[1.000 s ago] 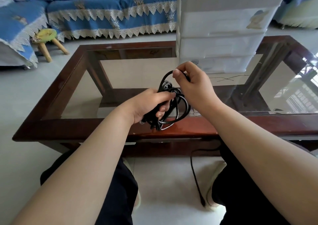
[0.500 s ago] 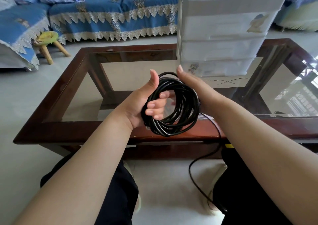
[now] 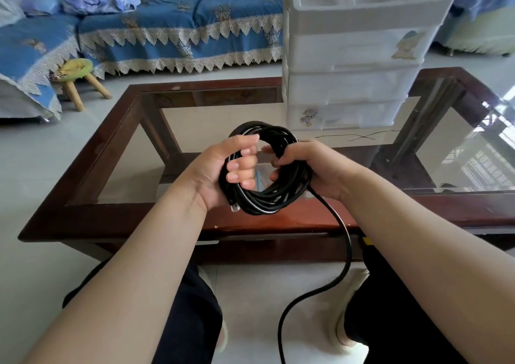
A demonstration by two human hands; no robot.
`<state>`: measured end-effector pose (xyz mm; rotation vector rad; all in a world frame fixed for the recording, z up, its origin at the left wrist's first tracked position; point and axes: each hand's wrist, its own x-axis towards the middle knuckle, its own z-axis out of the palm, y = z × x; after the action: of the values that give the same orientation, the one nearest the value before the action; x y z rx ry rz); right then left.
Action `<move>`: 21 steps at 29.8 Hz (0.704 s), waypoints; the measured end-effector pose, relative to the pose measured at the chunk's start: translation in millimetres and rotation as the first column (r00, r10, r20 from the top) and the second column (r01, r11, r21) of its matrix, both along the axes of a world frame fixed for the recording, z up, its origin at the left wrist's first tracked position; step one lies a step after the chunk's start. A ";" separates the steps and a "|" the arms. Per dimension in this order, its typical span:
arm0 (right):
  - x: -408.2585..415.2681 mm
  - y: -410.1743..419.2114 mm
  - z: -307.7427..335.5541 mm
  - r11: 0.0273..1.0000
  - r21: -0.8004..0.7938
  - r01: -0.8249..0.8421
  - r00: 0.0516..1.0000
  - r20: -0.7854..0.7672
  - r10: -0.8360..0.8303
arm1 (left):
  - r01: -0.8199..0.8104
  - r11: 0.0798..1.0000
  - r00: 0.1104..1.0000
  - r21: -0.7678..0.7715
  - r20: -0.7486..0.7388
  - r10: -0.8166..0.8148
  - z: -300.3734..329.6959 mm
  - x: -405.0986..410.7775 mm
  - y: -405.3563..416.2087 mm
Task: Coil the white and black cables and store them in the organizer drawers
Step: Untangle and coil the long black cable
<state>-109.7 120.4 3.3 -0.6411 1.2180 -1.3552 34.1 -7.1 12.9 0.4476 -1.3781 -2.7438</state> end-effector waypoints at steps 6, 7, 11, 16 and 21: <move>13.2 -2.9 -0.4 0.976 -0.139 0.167 0.974 -0.128 -0.185 | 0.090 0.991 0.992 -0.095 -0.079 -0.098 1.8 3.2 5.2; 14.5 -3.6 -0.3 0.968 -0.168 0.185 0.965 -0.154 -0.211 | 0.102 0.990 0.990 -0.099 -0.092 -0.111 1.9 3.9 4.9; 17.8 -5.2 -0.3 0.952 -0.210 0.224 0.935 -0.228 -0.270 | 0.106 0.988 0.989 -0.115 -0.094 -0.117 1.7 4.6 4.6; 9.3 -8.4 -1.0 0.968 -0.184 0.171 0.934 -0.282 -0.219 | -0.019 0.976 0.995 -0.218 -0.097 -0.003 1.3 4.0 14.7; -4.0 -8.3 1.1 0.987 -0.158 -0.014 0.968 -0.251 -0.026 | -0.026 0.989 0.995 -0.144 -0.104 0.011 3.6 1.9 19.7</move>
<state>-113.7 112.1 4.4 -0.9474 1.3215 -1.4166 36.0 12.6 16.5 0.3053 -1.5252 -2.5881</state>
